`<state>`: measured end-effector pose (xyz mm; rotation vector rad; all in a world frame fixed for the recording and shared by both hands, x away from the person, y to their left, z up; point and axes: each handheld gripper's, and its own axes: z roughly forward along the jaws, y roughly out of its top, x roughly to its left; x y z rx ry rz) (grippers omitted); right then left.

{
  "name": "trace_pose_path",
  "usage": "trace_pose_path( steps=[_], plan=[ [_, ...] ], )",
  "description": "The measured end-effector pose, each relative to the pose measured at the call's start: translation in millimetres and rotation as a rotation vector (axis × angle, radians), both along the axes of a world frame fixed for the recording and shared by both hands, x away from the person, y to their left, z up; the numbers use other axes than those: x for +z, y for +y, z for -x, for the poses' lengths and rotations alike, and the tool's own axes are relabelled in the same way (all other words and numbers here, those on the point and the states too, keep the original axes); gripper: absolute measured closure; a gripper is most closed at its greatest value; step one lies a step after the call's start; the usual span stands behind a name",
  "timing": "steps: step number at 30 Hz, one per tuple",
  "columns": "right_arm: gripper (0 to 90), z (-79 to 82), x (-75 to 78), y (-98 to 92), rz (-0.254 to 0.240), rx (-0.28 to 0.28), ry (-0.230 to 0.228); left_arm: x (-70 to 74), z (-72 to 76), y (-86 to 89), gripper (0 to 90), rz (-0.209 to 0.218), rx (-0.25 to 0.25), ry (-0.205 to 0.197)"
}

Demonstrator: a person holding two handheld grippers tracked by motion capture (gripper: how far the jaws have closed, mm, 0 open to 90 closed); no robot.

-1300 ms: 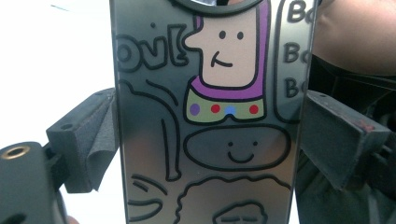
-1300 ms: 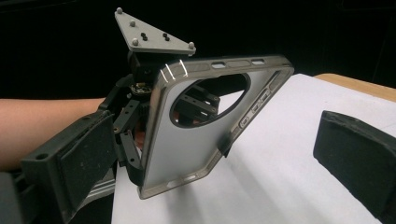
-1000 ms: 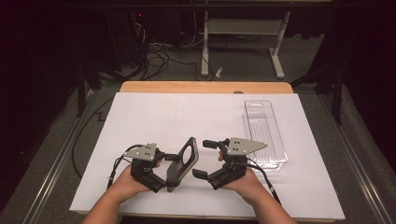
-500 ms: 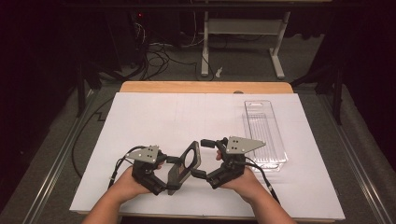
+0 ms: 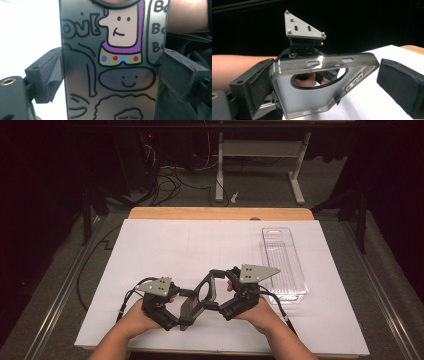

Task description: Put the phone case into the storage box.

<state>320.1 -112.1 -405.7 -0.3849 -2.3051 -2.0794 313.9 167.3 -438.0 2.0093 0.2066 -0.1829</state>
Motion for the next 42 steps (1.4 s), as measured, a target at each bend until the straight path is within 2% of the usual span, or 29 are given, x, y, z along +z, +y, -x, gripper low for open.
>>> trace_pose_path(
  steps=[7, 21, 32, 38, 42],
  plan=[
    [9.8, -2.8, -1.2, -0.4, -0.027, 0.036, 0.015, -0.2, -0.4, 0.2, 13.0, 0.008, -0.003, 0.007],
    [11.5, -3.1, -2.3, 0.3, -0.050, 0.059, 0.024, -1.5, -0.3, -1.8, 13.1, 0.007, -0.020, 0.013],
    [13.6, -1.3, -2.5, -0.7, -0.059, 0.043, 0.035, -0.3, 1.1, -1.4, 12.9, 0.001, -0.003, -0.010],
    [13.9, -0.2, -2.1, -0.2, -0.056, 0.037, 0.043, -1.6, 0.4, -2.1, 12.8, 0.006, -0.010, 0.000],
    [14.1, 0.1, -0.9, -1.0, -0.056, 0.031, 0.038, -1.3, 0.5, -2.6, 12.5, 0.013, -0.001, -0.009]
  ],
)
